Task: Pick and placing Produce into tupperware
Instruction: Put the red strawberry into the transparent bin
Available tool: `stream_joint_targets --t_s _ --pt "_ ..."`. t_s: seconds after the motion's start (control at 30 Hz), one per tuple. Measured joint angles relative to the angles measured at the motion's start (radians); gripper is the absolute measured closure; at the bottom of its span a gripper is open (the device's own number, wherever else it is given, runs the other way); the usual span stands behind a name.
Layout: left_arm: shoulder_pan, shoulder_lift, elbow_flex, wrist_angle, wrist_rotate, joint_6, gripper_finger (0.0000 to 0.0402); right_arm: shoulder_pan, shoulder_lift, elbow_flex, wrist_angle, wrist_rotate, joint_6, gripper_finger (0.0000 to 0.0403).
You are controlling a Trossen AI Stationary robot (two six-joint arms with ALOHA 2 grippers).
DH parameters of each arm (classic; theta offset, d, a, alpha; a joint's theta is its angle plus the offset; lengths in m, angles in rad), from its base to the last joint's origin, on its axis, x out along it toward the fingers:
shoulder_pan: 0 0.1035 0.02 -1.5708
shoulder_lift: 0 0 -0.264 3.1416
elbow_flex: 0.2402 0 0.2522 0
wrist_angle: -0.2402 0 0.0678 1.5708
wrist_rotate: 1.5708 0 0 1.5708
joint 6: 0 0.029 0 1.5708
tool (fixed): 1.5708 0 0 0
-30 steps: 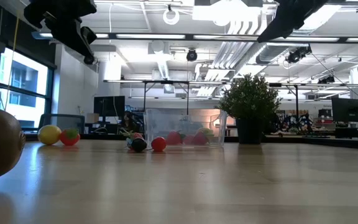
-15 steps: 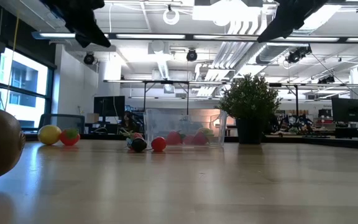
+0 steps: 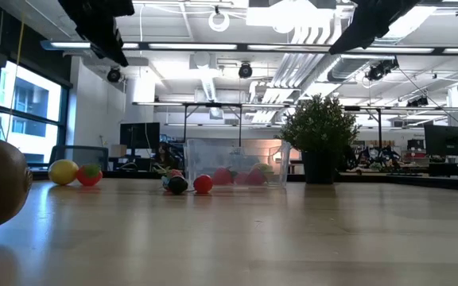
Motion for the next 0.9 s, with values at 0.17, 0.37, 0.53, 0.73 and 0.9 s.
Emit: stream_joint_targets --t_s 0.17,0.37,0.53,0.73,0.9 --pt "0.056 0.155 0.147 -0.228 -0.015 0.059 0.0399 0.0 0.0 0.0 0.0 0.001 0.0 0.0402" --pt "0.075 0.33 0.169 -0.354 -0.028 0.222 0.0399 0.0 0.001 0.0 0.0 0.001 0.0 0.0402" --pt "0.075 0.459 0.16 -0.367 -0.02 0.268 0.0398 0.0 0.001 0.0 0.0 0.0 0.0 0.0402" --pt "0.044 0.555 0.16 -0.362 0.02 0.384 0.0398 0.0 0.001 0.0 0.0 0.0 0.0 0.0402" --pt "0.007 0.624 0.16 -0.326 -0.042 0.447 0.0354 0.0 0.001 0.0 0.0 0.0 0.0 0.0402"
